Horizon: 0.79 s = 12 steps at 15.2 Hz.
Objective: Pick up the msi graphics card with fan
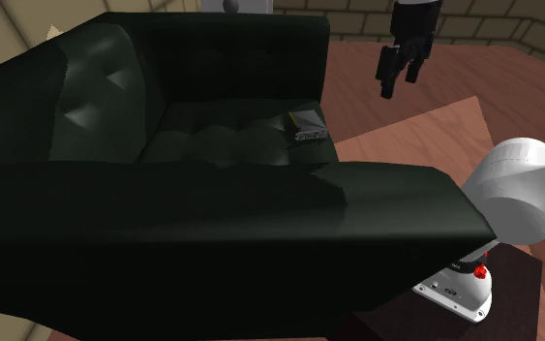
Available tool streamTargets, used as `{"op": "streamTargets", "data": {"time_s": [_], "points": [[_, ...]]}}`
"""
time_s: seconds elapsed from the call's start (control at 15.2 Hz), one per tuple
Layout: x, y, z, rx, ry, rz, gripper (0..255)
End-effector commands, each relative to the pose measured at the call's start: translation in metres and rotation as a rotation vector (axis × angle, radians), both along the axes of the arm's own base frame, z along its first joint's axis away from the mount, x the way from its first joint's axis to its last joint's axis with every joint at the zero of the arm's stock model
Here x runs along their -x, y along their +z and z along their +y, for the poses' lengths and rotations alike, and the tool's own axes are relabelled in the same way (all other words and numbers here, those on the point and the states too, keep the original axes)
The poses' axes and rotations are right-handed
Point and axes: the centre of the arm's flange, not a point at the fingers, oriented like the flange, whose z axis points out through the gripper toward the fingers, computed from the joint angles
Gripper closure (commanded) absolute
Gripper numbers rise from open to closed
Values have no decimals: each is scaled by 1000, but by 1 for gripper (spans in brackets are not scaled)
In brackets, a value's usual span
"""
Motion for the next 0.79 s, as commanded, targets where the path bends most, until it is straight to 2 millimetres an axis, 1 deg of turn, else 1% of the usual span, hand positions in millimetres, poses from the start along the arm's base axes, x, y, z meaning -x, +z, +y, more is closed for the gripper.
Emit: {"op": "streamTargets", "data": {"time_s": [0.0,0.73], "points": [[0,0,0,0,0,0,0],[-76,-105,-59,-47,52,-40,0]]}}
